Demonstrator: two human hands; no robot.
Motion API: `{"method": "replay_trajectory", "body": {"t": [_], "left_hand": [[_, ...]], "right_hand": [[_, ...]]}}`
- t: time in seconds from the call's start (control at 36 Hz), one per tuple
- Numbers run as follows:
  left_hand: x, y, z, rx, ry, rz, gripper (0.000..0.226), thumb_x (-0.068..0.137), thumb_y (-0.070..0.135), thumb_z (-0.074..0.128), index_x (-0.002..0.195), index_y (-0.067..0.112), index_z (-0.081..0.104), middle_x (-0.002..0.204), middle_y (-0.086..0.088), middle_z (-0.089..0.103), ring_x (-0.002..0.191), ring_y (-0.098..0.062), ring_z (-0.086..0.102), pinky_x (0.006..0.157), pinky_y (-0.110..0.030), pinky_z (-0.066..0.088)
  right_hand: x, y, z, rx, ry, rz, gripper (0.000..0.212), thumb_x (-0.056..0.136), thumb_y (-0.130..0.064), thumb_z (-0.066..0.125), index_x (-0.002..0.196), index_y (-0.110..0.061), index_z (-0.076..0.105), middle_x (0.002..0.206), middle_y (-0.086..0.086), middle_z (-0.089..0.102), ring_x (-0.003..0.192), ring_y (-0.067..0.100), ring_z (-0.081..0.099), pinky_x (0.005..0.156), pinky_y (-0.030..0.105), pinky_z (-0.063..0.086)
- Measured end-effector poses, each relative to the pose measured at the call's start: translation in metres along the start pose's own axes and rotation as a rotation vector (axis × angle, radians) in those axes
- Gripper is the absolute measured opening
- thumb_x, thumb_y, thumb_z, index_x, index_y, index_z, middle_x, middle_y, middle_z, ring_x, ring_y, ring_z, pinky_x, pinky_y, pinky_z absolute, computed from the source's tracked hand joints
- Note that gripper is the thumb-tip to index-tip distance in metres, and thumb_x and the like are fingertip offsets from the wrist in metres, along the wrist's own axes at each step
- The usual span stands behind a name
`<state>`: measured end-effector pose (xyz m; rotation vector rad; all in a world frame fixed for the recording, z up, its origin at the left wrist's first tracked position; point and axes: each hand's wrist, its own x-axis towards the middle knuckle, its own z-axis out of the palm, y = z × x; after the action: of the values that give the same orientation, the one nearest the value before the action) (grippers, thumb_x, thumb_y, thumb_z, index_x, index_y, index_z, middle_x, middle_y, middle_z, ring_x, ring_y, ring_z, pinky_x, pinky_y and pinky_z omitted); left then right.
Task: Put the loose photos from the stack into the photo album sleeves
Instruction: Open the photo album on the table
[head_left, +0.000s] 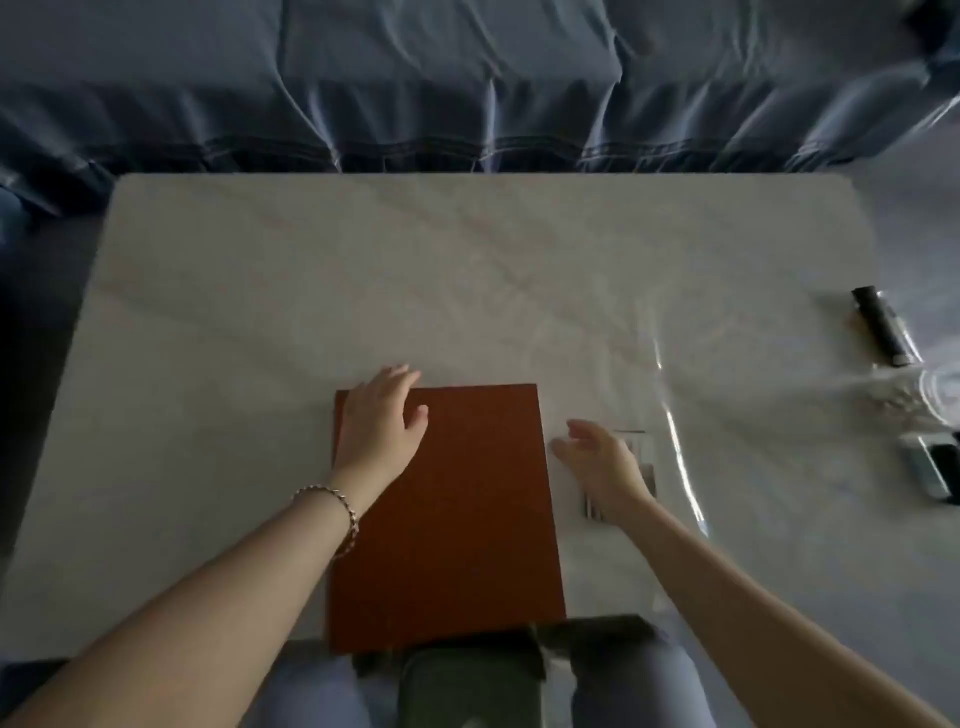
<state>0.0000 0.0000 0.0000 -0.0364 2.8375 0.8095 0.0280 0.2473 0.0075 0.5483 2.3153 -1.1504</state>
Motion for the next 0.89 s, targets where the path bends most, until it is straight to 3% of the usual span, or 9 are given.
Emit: {"method": "replay_trajectory", "body": {"t": [0.14,0.22,0.36,0.44,0.58,0.69,0.81,0.89], "left_hand": [[0.023,-0.055,0.052,0.324,-0.053,0.026,0.066,0.09,0.055,0.043,0.144,0.019,0.031,0.153,-0.001,0.026,0.143,-0.016,0.017,0.115,-0.043,0.001],[0.033,-0.082,0.074,0.382,-0.031,0.028,0.081,0.083,0.069,0.038,0.146,0.02,0.026,0.151,-0.002,0.031,0.141,-0.018,0.021,0.114,-0.044,0.002],[0.041,-0.105,0.095,0.289,0.074,0.1,0.087,0.073,0.068,0.055,0.141,0.017,0.039,0.134,-0.005,0.041,0.123,-0.017,0.02,0.111,-0.041,0.009],[0.04,-0.108,0.105,0.324,0.187,0.163,0.09,0.067,0.072,0.057,0.135,0.013,0.048,0.124,-0.009,0.046,0.117,-0.023,0.027,0.109,-0.044,0.013],[0.039,-0.11,0.106,0.298,0.223,0.166,0.102,0.062,0.086,0.035,0.134,0.016,0.048,0.125,-0.006,0.046,0.121,-0.026,0.034,0.11,-0.04,0.014],[0.031,-0.1,0.098,0.209,0.237,0.165,0.089,0.071,0.082,0.041,0.136,0.021,0.047,0.132,-0.002,0.044,0.123,-0.02,0.032,0.111,-0.039,0.016],[0.009,-0.07,0.079,0.193,0.256,0.256,0.057,0.086,0.051,0.054,0.137,0.027,0.045,0.147,-0.003,0.036,0.135,-0.021,0.031,0.112,-0.037,0.019],[-0.018,-0.036,0.056,0.068,0.196,0.347,0.057,0.087,0.059,0.043,0.138,0.033,0.042,0.149,0.004,0.034,0.135,-0.012,0.033,0.11,-0.029,0.026]], "right_hand": [[0.055,0.031,0.039,-0.246,-0.054,0.02,0.077,0.081,-0.055,0.061,0.14,-0.013,0.036,0.132,0.006,0.049,0.114,0.019,0.051,0.089,0.03,0.044],[0.083,0.043,0.056,-0.295,-0.043,0.011,0.085,0.077,-0.062,0.06,0.141,-0.012,0.034,0.133,0.008,0.046,0.111,0.021,0.053,0.081,0.028,0.046],[0.11,0.06,0.069,-0.289,0.005,-0.107,0.061,0.074,-0.058,0.067,0.115,-0.013,0.058,0.105,0.003,0.06,0.085,0.014,0.059,0.061,0.019,0.043],[0.116,0.068,0.069,-0.223,0.063,-0.143,0.045,0.07,-0.049,0.075,0.1,-0.02,0.06,0.081,-0.01,0.06,0.067,0.0,0.056,0.044,0.008,0.035],[0.112,0.073,0.065,0.033,0.081,-0.179,0.04,0.068,-0.035,0.08,0.101,-0.02,0.063,0.084,-0.007,0.066,0.07,0.008,0.065,0.054,0.017,0.047],[0.09,0.065,0.05,0.244,0.095,-0.33,0.031,0.07,-0.019,0.08,0.096,-0.024,0.064,0.074,-0.008,0.071,0.063,0.004,0.068,0.048,0.009,0.046],[0.049,0.042,0.033,0.368,0.06,-0.536,0.026,0.078,-0.01,0.072,0.096,-0.027,0.067,0.08,-0.011,0.073,0.073,0.005,0.069,0.058,0.011,0.051],[0.013,0.019,0.027,0.473,0.01,-0.691,0.026,0.084,-0.003,0.063,0.093,-0.027,0.069,0.084,-0.005,0.074,0.079,0.009,0.07,0.067,0.015,0.053]]}}
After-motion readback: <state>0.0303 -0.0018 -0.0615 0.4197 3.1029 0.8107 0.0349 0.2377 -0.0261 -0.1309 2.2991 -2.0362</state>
